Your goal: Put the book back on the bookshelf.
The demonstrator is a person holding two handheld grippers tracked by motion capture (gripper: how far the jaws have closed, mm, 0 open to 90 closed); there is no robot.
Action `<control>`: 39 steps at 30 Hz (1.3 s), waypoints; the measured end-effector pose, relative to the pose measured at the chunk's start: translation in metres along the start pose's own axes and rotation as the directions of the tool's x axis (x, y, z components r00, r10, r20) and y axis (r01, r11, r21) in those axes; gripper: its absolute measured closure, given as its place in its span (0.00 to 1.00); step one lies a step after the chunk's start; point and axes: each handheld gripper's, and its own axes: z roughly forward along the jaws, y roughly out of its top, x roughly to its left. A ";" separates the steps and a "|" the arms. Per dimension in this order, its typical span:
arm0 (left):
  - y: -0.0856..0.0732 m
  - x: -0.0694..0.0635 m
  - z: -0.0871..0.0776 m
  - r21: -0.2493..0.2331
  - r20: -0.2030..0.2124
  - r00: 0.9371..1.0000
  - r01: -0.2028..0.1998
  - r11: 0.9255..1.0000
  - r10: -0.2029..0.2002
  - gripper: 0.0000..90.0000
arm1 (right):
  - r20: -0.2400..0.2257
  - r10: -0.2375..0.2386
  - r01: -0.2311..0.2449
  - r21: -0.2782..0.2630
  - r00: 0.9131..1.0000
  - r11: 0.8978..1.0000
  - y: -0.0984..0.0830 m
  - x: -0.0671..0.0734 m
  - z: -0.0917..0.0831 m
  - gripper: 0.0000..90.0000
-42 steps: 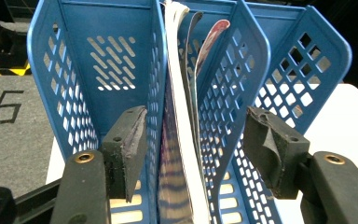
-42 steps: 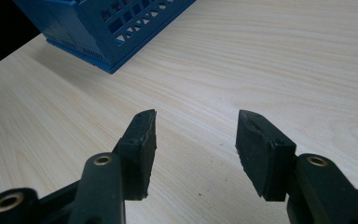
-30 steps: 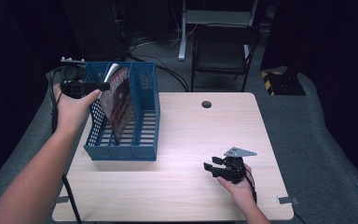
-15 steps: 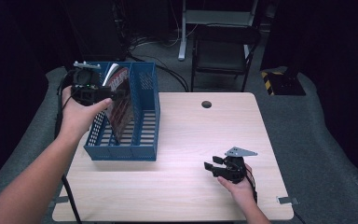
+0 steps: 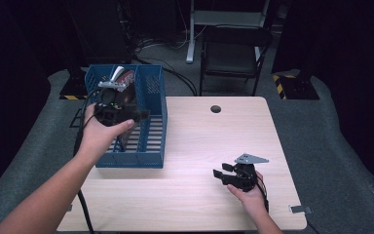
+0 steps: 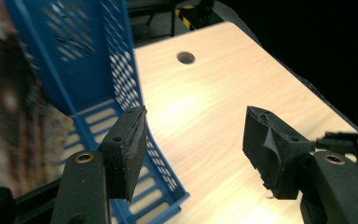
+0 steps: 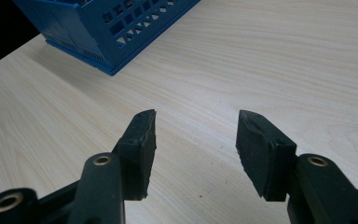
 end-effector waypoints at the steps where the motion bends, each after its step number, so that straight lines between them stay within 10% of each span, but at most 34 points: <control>1: -0.003 -0.002 0.003 0.010 0.003 1.000 -0.009 1.000 0.009 0.44 | 0.000 -0.006 0.006 -0.001 1.000 1.000 0.000 0.000 0.000 0.53; 25: -0.090 -0.020 0.045 0.046 0.068 0.998 -0.021 0.999 0.018 0.44 | 0.005 -0.002 0.002 -0.003 1.000 1.000 0.000 -0.001 -0.002 0.52; 39: -0.147 -0.019 0.073 0.062 0.089 0.993 0.069 0.996 -0.075 0.44 | 0.005 -0.001 0.001 -0.003 1.000 1.000 0.000 0.000 -0.002 0.52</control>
